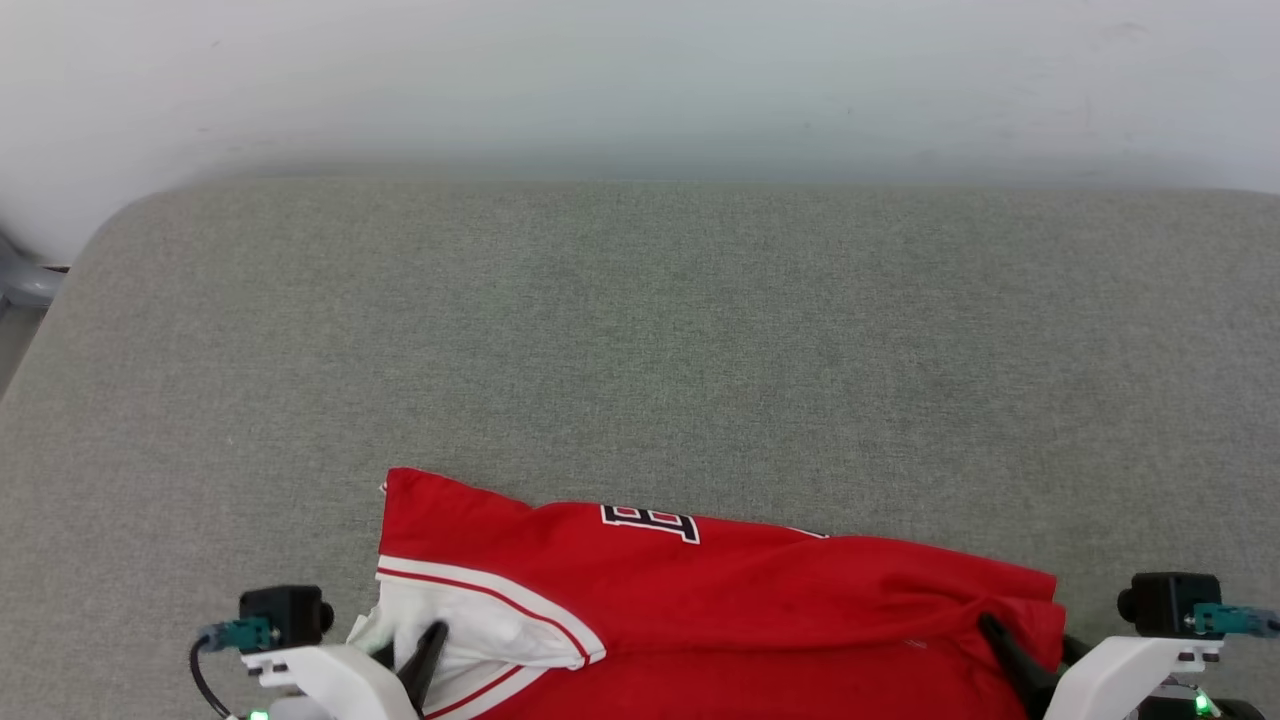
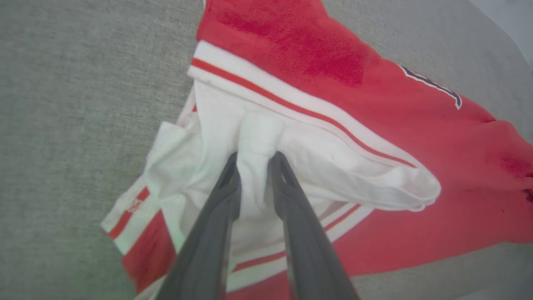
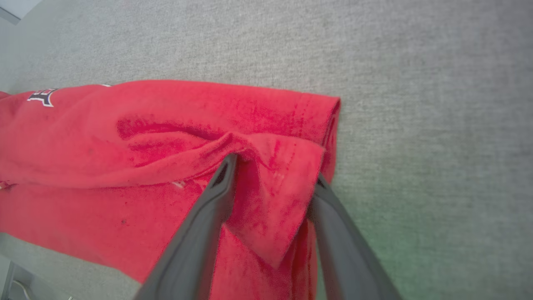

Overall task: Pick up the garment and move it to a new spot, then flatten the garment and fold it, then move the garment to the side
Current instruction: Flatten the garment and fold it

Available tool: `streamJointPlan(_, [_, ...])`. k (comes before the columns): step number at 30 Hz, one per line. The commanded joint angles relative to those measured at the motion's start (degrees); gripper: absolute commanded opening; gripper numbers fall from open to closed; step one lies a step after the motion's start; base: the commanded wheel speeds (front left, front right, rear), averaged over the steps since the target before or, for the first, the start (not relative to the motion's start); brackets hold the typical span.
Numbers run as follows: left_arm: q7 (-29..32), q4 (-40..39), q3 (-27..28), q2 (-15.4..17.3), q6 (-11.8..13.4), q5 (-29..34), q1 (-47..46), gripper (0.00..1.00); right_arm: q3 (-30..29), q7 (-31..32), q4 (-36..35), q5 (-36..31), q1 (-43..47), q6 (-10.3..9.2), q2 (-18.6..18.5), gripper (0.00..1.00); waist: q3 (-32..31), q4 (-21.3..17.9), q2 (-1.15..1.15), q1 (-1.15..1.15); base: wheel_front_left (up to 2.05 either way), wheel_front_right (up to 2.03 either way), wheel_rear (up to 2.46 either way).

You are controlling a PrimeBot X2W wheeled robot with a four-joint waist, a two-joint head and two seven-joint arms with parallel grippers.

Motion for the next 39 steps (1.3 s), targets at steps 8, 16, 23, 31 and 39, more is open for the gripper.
streamJointPlan(8, [-10.54, -1.69, 2.7, -0.49, 0.22, 5.12, -4.05, 1.0, -2.52, -2.32, -4.49, 0.18, 0.36, -0.09, -1.58, 1.0, -0.73, 0.0, 0.0, 0.01, 0.0, 0.0, 0.0])
streamJointPlan(16, [-18.77, -5.91, 5.84, -2.07, 3.49, 12.56, -5.48, 1.0, -9.36, 7.0, -9.93, -0.66, 5.02, -0.08, -4.24, 1.0, -1.44, 1.07, 0.0, 0.01, 0.0, 0.0, 0.0])
streamJointPlan(23, [-19.45, -11.99, 10.57, -4.95, 6.3, 21.85, -2.74, 1.0, -9.23, 12.16, -11.72, -0.02, 6.29, -0.08, -2.61, 1.0, -1.05, 2.65, 0.0, 0.01, 0.0, 0.0, 0.0])
streamJointPlan(31, [-19.39, -15.61, 13.81, -7.01, 4.73, 27.38, -0.11, 1.0, -5.95, 13.87, -7.05, 1.19, 3.62, -0.08, -0.21, 1.0, 1.41, 5.07, 0.0, 0.01, 0.0, 0.0, 0.0])
streamJointPlan(39, [-19.39, -14.71, 14.42, -8.05, 3.81, 29.09, 0.37, 1.0, -1.23, 15.84, -2.39, 3.39, 3.02, -0.04, 0.24, 0.0, 2.51, 5.23, 0.0, 0.01, 0.0, 0.0, 0.0])
